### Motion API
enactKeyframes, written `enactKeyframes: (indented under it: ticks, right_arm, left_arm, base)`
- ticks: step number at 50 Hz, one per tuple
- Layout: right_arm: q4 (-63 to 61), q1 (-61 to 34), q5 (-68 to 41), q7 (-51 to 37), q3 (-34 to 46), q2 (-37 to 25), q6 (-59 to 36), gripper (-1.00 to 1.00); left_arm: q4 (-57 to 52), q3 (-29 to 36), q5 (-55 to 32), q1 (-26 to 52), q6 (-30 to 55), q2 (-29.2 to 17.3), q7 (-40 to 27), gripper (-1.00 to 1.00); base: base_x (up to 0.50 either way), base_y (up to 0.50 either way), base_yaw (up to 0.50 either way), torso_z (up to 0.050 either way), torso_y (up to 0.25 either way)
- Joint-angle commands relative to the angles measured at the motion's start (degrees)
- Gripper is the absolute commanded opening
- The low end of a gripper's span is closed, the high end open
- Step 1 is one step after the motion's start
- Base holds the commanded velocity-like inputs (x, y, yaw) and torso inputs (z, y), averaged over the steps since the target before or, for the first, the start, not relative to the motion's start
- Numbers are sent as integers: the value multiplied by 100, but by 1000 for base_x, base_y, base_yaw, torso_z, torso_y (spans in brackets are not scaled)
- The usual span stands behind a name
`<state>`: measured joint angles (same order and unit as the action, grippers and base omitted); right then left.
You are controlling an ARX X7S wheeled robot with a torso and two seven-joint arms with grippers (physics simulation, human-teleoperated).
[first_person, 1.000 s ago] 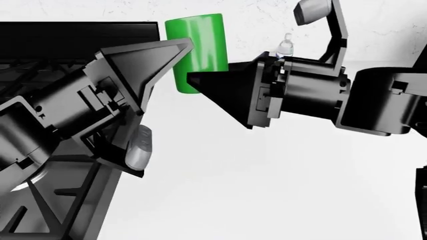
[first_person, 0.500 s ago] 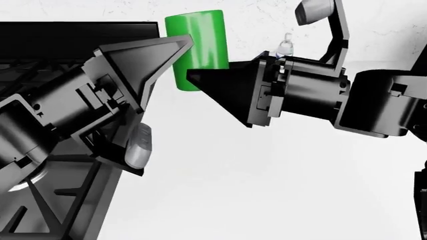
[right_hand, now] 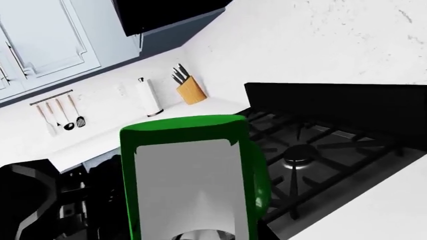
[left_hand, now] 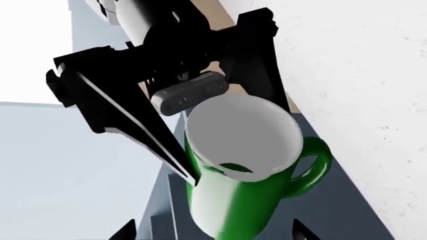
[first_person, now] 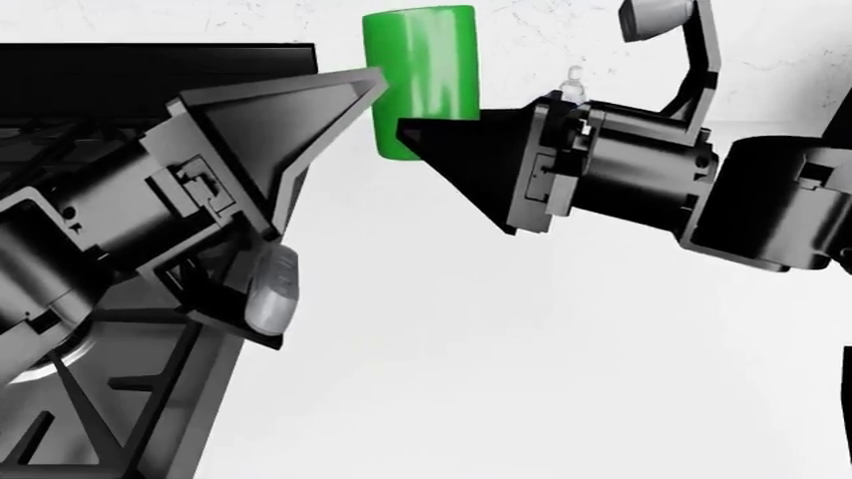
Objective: A wet mug is on the counter and needs to be dried. Pick it up and place it upside down in the open cabinet.
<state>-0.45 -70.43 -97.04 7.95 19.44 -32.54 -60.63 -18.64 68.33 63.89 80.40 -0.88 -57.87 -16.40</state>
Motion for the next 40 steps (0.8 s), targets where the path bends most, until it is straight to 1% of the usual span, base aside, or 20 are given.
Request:
enactKeyframes:
  ticks: [1,18,23,25,27,29,35,37,40]
  right_arm:
    - [-35,-53,-18,-50,-166,-136,94,-100]
    - [-376,208,-125,-299,-655,-656,393,-100]
    - [-534,371,-94,-361,-808,-789,525,-100]
    - [-569,439,-69,-368,-845,-828,563,-100]
    - [-595,490,-37,-370,-865,-855,592,-100]
    - [-607,509,-23,-375,-879,-864,614,-100]
    - [-648,538,17,-357,-894,-877,651,-100]
    - [-659,552,24,-351,-895,-880,659,-100]
    - [-682,576,43,-341,-894,-887,669,-100]
  left_arm:
    - [1,-7,-2,-80,43,-65,-18,100]
    - [-201,-89,-71,-126,168,-231,180,100]
    - [-361,-200,-406,-246,413,-255,276,100]
    - [-486,-311,-735,-352,699,-237,420,100]
    - [-692,-515,-1444,-506,1088,-194,581,100]
    - [-846,-664,-1903,-619,1384,-158,679,100]
    - [-1461,-1316,-3580,-1005,2338,-21,794,100]
    - [-1603,-1467,-3933,-1085,2563,22,833,100]
    - [-1852,-1982,-4960,-1247,3039,214,828,100]
  base:
    - [0,0,0,0,0]
    - [0,0,0,0,0]
    - [0,0,0,0,0]
    - [0,0,0,0,0]
    - [0,0,0,0,0]
    - [0,0,0,0,0]
    - [0,0,0,0,0]
    - [0,0,0,0,0]
    - [0,0,0,0,3]
